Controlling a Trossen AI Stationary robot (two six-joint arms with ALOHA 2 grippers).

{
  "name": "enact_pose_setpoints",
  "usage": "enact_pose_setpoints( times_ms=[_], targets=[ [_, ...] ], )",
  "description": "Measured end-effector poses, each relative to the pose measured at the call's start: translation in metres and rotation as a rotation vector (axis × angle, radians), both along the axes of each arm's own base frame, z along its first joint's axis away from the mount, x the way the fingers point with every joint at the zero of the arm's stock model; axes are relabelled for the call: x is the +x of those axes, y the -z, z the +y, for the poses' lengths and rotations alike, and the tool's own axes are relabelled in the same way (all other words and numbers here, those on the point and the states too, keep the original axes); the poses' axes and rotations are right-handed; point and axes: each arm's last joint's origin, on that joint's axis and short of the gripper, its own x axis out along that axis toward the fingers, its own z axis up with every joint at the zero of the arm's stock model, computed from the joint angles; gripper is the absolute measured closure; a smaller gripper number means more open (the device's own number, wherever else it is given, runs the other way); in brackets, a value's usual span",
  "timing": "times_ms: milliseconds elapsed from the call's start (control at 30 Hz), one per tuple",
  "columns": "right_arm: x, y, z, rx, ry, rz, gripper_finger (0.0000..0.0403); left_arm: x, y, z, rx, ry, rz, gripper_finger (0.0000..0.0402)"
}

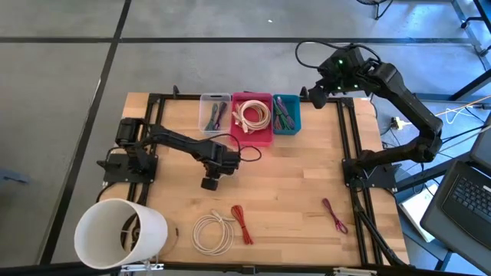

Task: Pick & Place USB Port
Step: Put the white USB cable into the red bin

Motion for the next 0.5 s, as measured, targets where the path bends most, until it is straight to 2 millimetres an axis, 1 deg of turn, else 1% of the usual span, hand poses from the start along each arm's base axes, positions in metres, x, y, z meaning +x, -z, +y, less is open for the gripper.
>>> enact_pose_setpoints(
  times_ms=[33,67,133,233,333,433,500],
  targets=[
    [0.000,0.000,0.000,-0.003,-0.002,0.002,0.0183,-0.001,-0.001,0.000,-0.019,-0.024,0.000,0.0355],
    [0.000,0.000,0.000,-0.004,-0.003,0.003,0.0183,-0.001,-0.002,0.000,-0.034,-0.053,0.001,0.0369],
    [0.000,0.000,0.000,-0.007,-0.004,0.001,0.0183,-0.002,-0.005,-0.001,-0.036,-0.112,-0.006,0.0370],
    [0.000,0.000,0.000,-0.021,-0.013,0.013,0.0183,-0.009,-0.013,-0.008,-0.042,-0.160,0.042,0.0370],
    [0.000,0.000,-0.001,-0.025,-0.018,0.016,0.0183,-0.007,-0.038,-0.017,-0.054,-0.186,-0.022,0.0370],
    [0.000,0.000,-0.001,-0.031,-0.014,0.022,0.0183,-0.011,-0.066,-0.026,-0.038,-0.210,-0.062,0.0370],
    [-0.001,0.000,-0.001,-0.041,-0.003,0.030,0.0183,-0.009,-0.088,-0.032,-0.048,-0.215,-0.148,0.0370]
  ],
)
